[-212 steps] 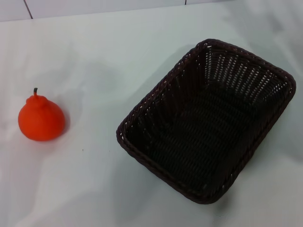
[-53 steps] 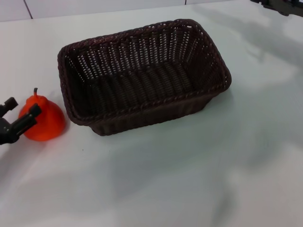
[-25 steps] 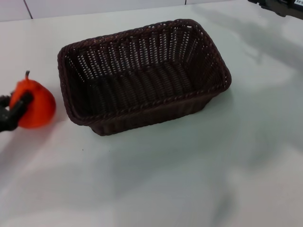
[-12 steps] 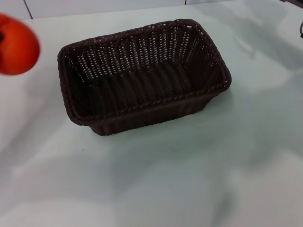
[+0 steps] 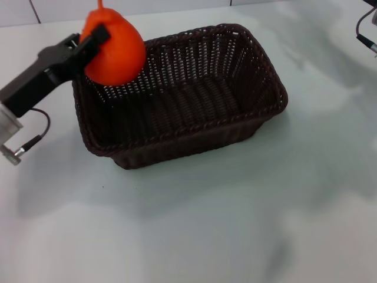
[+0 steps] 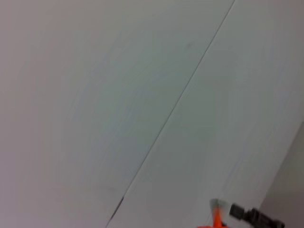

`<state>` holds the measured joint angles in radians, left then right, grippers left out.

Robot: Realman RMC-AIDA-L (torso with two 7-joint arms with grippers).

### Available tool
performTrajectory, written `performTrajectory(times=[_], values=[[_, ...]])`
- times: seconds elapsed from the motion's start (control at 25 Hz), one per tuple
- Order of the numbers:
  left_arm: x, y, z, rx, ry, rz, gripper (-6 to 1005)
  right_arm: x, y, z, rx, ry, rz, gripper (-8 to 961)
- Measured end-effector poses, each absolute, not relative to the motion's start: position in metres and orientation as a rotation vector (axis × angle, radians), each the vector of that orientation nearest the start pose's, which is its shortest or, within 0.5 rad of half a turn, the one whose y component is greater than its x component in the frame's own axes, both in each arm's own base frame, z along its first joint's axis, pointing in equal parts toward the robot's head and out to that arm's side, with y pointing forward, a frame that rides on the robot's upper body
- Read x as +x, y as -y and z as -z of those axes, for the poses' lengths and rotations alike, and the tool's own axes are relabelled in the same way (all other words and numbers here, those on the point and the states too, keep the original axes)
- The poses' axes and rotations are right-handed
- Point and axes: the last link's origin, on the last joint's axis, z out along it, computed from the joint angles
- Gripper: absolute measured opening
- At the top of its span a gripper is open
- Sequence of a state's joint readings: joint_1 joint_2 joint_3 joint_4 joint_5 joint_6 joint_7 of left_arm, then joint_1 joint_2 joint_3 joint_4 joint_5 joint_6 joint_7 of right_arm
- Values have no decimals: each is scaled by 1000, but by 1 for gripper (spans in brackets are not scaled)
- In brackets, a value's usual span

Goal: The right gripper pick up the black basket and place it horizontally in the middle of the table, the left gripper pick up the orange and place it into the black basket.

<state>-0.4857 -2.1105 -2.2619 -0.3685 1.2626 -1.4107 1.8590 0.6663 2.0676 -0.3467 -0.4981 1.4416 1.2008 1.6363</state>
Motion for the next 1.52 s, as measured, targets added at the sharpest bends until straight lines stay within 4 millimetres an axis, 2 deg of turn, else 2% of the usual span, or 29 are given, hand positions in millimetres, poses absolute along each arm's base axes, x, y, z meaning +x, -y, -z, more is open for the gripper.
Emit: performTrajectory(times=[0.2,0.56,0.72,0.96,1.24,1.36,1.52], values=[[-246,-340,20,-2179,898,1306,275,260,-415,-55,-980,1745,811,812],[-240,-338,10,-2156,827,1355,453,252,-420,-59,-897,1658,860,812],[-250,-331,-6,-2058,796,1400,634,253,-420,-62,-879,1625,885,811],[-286,-305,-45,-1753,680,1463,877,260,-417,-66,-830,1618,961,808],[-320,-259,-70,-1436,539,1453,901,272,-411,-70,-737,1608,1116,808],[-327,-244,-72,-1364,517,1444,901,273,-410,-72,-702,1599,1169,808],[-332,-234,-72,-1332,519,1440,901,272,-412,-74,-681,1578,1194,808]])
